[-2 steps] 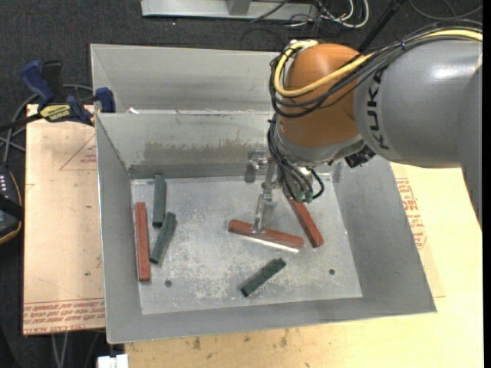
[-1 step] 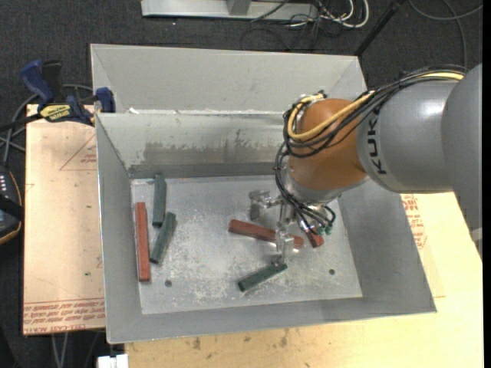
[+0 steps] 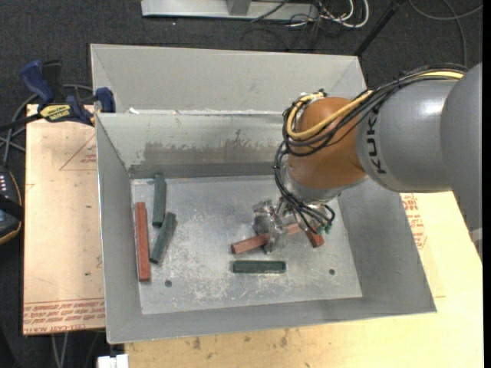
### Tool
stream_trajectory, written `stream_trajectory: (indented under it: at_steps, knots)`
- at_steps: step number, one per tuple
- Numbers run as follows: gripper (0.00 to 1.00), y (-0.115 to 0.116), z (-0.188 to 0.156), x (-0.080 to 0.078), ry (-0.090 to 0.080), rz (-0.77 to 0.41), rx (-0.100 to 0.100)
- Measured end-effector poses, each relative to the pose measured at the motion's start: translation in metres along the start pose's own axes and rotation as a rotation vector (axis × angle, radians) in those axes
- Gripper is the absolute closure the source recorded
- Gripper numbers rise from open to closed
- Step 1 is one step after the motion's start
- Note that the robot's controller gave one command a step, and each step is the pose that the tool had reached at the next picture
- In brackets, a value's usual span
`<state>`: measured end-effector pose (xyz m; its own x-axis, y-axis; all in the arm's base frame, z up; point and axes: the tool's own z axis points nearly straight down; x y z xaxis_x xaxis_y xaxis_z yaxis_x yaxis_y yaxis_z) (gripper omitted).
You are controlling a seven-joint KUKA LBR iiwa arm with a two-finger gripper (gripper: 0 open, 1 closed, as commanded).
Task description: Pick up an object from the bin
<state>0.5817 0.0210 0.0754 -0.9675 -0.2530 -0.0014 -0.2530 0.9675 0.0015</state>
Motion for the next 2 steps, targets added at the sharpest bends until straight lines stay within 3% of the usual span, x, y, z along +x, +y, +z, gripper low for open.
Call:
stream_trajectory:
  at_steps: [1, 2]
  knots:
    - [1.0, 0.051, -0.107, -0.026, -0.01, -0.181, 0.001]
    - [1.0, 0.038, -0.21, -0.025, -0.011, -0.251, 0.004]
